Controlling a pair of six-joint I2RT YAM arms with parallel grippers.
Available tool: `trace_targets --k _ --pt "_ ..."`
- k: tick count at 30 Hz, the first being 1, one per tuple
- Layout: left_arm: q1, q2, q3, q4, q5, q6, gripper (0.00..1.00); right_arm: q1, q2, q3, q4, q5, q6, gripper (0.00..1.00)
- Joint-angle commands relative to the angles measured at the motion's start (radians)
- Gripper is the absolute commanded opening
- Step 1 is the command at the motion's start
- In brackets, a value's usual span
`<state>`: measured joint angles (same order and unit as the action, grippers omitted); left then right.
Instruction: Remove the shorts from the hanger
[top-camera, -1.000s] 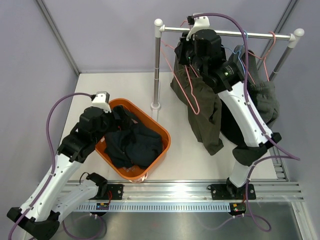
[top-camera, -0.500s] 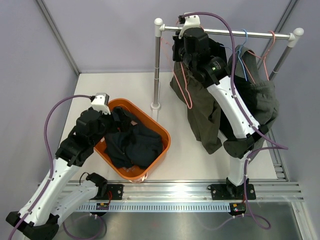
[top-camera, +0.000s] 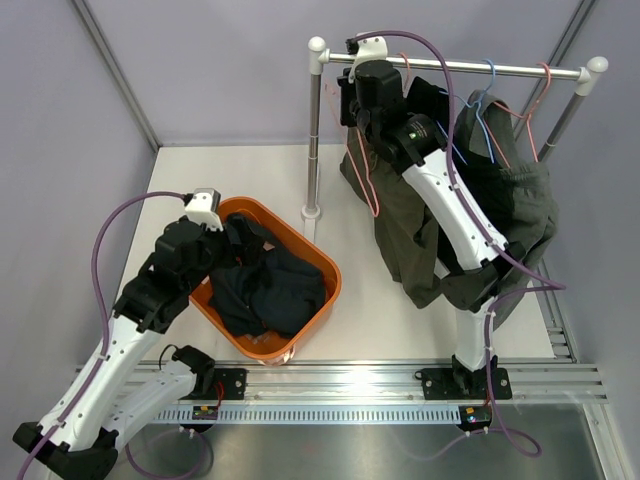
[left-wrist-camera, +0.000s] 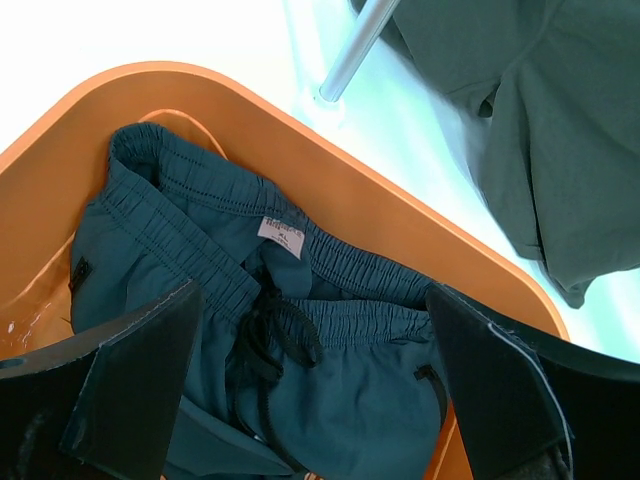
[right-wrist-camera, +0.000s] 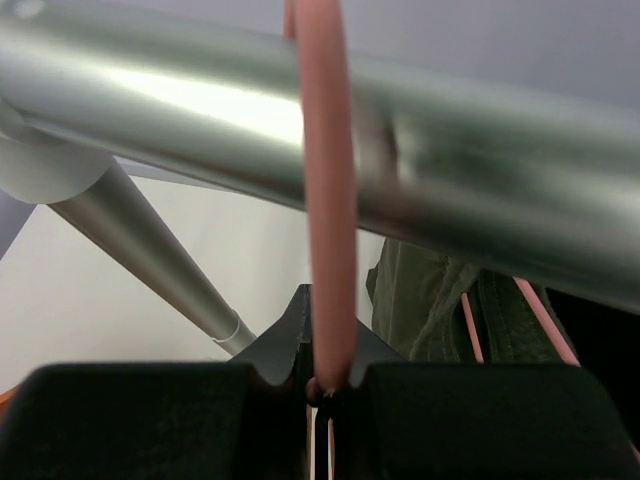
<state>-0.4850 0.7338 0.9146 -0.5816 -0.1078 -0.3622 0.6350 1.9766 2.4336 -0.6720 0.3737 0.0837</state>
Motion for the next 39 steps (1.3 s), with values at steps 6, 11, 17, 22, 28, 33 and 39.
trace_targets --k 6,11,17,22,28,33,39 --pt "0.005 -0.008 -0.006 0.054 0.022 0.019 0.99 0.006 0.008 -0.002 0.051 0.022 -0.016 0.0" --pt "0.005 -0.011 -0.014 0.052 0.016 0.017 0.99 0.006 -0.031 -0.037 0.055 0.007 -0.006 0.13" --pt "0.005 -0.016 -0.016 0.046 -0.01 0.011 0.99 0.006 -0.102 -0.082 0.071 -0.018 0.013 0.32" --pt "0.005 -0.022 -0.019 0.045 -0.02 0.008 0.99 0.008 -0.159 -0.131 0.086 -0.038 0.033 0.41" --pt "0.005 -0.024 -0.022 0.043 -0.03 0.012 0.99 0.008 -0.289 -0.273 0.155 -0.047 0.059 0.49" --pt "0.005 -0.025 -0.025 0.043 -0.032 0.016 0.99 0.006 -0.4 -0.381 0.186 0.016 0.059 0.58" --pt "0.005 -0.02 -0.025 0.046 -0.023 0.017 0.99 -0.021 -0.482 -0.479 0.18 0.071 0.05 0.97"
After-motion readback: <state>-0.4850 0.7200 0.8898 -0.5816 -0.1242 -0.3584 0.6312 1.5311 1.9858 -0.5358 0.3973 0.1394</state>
